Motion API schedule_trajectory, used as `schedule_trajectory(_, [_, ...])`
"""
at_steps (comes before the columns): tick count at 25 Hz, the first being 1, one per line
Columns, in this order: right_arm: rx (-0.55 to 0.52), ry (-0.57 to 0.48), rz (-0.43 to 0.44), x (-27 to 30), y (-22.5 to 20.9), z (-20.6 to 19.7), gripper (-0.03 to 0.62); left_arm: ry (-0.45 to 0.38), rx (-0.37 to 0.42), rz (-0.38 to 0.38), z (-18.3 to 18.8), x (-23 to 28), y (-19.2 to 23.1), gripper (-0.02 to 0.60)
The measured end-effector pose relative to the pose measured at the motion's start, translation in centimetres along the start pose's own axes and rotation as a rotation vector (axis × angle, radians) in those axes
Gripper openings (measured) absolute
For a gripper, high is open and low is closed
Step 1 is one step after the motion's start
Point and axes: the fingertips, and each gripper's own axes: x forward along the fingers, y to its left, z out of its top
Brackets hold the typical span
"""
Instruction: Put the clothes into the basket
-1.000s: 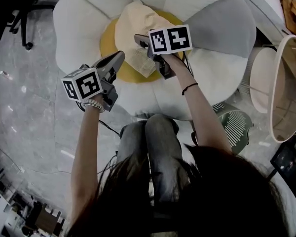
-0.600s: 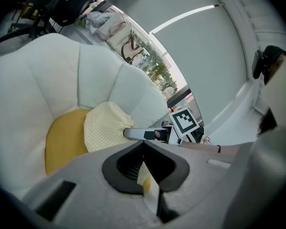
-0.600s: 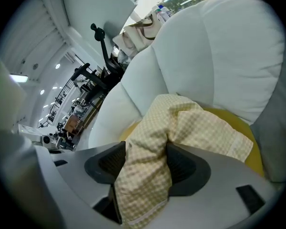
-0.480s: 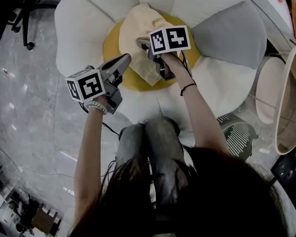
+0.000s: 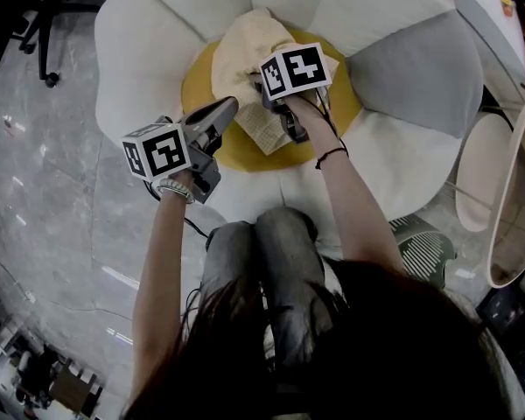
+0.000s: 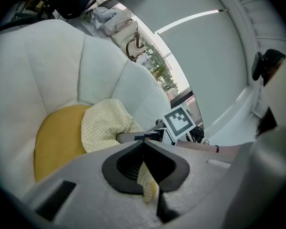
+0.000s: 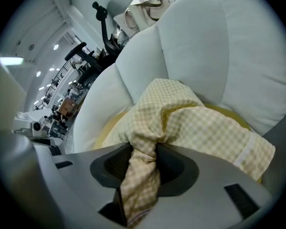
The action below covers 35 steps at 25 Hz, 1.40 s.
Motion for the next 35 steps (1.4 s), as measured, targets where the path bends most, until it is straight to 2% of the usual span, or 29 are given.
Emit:
schedule_trajectory(4, [-0.033,0.015,-0.027,-0.1,0.1,0.1,0.083,-0.003,-0.015,-0.006,-0.1,0.1,-0.2,0.011])
schedule_trajectory(7, [0.043,-0.026,0.007,-1.0,0.4,0.1,0.061,0.006,-0.031,-0.015,-0.4,0.0,-0.9,0.011])
schedule_trajectory(10, [0.149,-0.079,0.040,-2.7,0.8,0.4,0.057,0.012,-0.043,-0.021,-0.2,-0.7,-1.9,0.011])
schedule_trajectory(12, [0.169,-0.098,0.042,-4.1,1.3,0.8,0.057,0.010,-0.054,-0.022,0.3,-1.4,-2.8,0.011])
schedule_trajectory(23, [0.183,-0.144,0.053,-10.7,3.8,3.7,0.057,0.009,-0.036,-0.005,3.5,-3.2,-7.9,0.011])
schedule_trajectory(35, [0.151,-0.135,0.059,-17.4,6.4,6.0,0.057,-0.027,-0.042,-0.048,6.8,-4.9,-14.6,0.011])
